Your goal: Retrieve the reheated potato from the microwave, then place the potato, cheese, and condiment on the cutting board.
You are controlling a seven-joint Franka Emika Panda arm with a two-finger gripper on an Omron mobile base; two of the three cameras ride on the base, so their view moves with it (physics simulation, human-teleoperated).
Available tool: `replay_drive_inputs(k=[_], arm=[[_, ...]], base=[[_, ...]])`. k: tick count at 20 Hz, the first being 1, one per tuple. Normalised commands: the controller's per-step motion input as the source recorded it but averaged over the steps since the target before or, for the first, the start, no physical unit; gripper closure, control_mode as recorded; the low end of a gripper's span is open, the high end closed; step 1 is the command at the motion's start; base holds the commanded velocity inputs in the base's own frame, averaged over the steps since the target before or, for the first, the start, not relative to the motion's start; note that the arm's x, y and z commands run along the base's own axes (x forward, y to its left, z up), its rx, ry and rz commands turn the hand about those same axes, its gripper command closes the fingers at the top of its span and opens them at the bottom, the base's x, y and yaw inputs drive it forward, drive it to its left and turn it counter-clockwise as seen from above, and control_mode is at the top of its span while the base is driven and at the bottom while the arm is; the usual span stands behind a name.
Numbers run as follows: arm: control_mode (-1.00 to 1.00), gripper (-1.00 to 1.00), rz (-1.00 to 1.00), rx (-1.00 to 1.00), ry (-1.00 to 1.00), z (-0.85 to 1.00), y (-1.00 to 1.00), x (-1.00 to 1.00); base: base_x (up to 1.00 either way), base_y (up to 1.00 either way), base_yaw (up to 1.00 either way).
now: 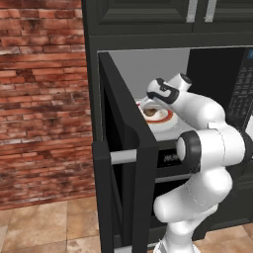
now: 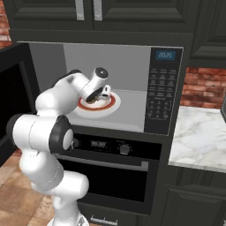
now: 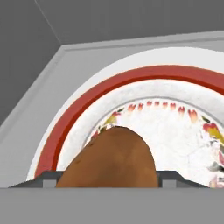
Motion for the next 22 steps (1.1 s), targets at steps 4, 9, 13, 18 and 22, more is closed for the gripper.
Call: replay_drive_inputs(k=[4, 9, 13, 18, 22], arm=[[-1.00, 1.00, 0.00, 0.05, -0.30, 0.18, 0.00, -0.56], [-1.00, 1.00, 0.00, 0.05, -0.14, 0.36, -0.02, -0.63], [-1.00, 1.00, 0.00, 0.01, -0.01, 0.42, -0.12, -0.64], [-1.00, 1.00, 0.00, 0.00, 0.00, 0.39, -0.14, -0.67], [-1.00, 1.00, 0.00, -0.04, 0.05, 0.34, -0.14, -0.68]], base=[[0.00, 0.00, 0.00], [0.00, 0.00, 0.00], [0.00, 0.00, 0.00], [0.00, 0.00, 0.00], [0.00, 0.00, 0.00]])
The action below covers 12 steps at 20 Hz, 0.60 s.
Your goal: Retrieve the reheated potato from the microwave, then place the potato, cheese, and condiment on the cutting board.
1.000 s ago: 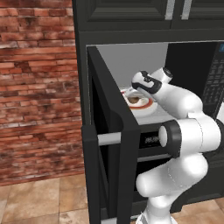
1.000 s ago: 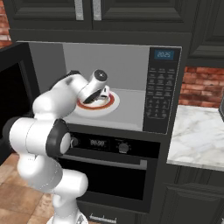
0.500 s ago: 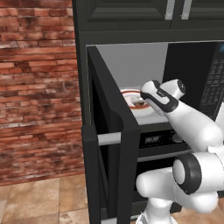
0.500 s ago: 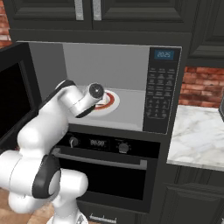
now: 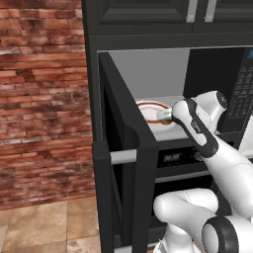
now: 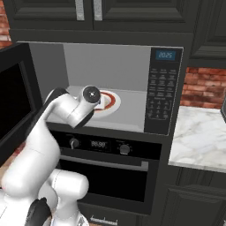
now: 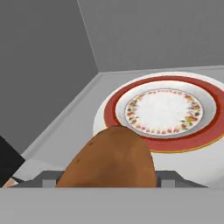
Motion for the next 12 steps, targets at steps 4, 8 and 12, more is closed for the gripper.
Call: replay_drive_inputs(k=[4, 8, 12], arm=[[-1.00, 1.00, -0.01, -0.07, 0.06, 0.21, -0.17, -0.71], [-1.00, 1.00, -0.07, -0.06, 0.17, 0.08, -0.20, -0.66], [-1.00, 1.00, -0.08, -0.07, 0.21, 0.03, -0.18, -0.59]], base=[[0.00, 0.00, 0.00], [0.00, 0.00, 0.00], [0.00, 0.00, 0.00]])
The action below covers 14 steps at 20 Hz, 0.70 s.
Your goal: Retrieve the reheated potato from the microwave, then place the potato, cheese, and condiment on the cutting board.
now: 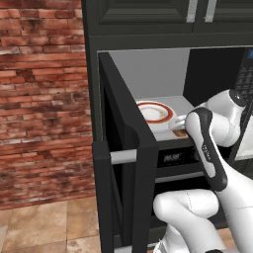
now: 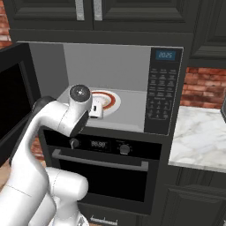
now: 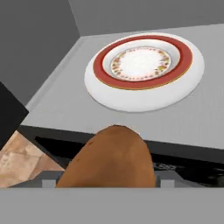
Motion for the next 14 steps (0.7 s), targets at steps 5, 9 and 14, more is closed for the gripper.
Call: replay_drive_inputs(k=[5, 9, 14], arm=[[-1.00, 1.00, -0.13, -0.01, 0.27, 0.01, -0.16, -0.50], [-1.00, 1.00, -0.08, -0.02, 0.00, -0.17, -0.09, -0.42], [-1.00, 1.00, -0.01, -0.04, -0.04, -0.28, -0.15, -0.19]], base=[[0.00, 0.00, 0.00], [0.00, 0.00, 0.00], [0.00, 0.00, 0.00]])
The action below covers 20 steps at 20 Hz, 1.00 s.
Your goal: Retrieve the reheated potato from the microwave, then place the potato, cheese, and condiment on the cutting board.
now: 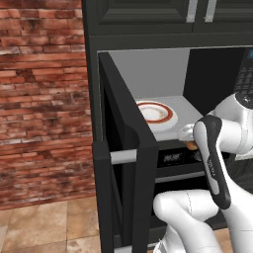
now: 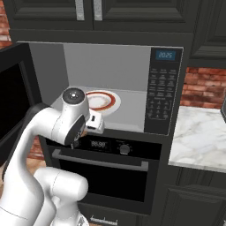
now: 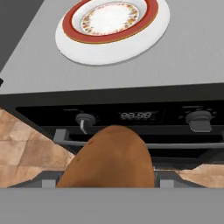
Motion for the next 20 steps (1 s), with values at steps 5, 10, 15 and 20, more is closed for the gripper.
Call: replay_drive_inputs(k=[5, 10, 15, 20], arm=[[-1.00, 1.00, 0.00, 0.00, 0.00, -0.03, -0.01, -0.05], [-1.00, 1.00, 0.00, 0.00, 0.00, 0.00, 0.00, 0.00], [-1.00, 1.00, 0.00, 0.00, 0.00, 0.00, 0.00, 0.00], [-1.00, 1.00, 0.00, 0.00, 0.00, 0.00, 0.00, 0.00]], base=[[0.00, 0.00, 0.00], [0.00, 0.00, 0.00], [0.00, 0.00, 0.00], [0.00, 0.00, 0.00]])
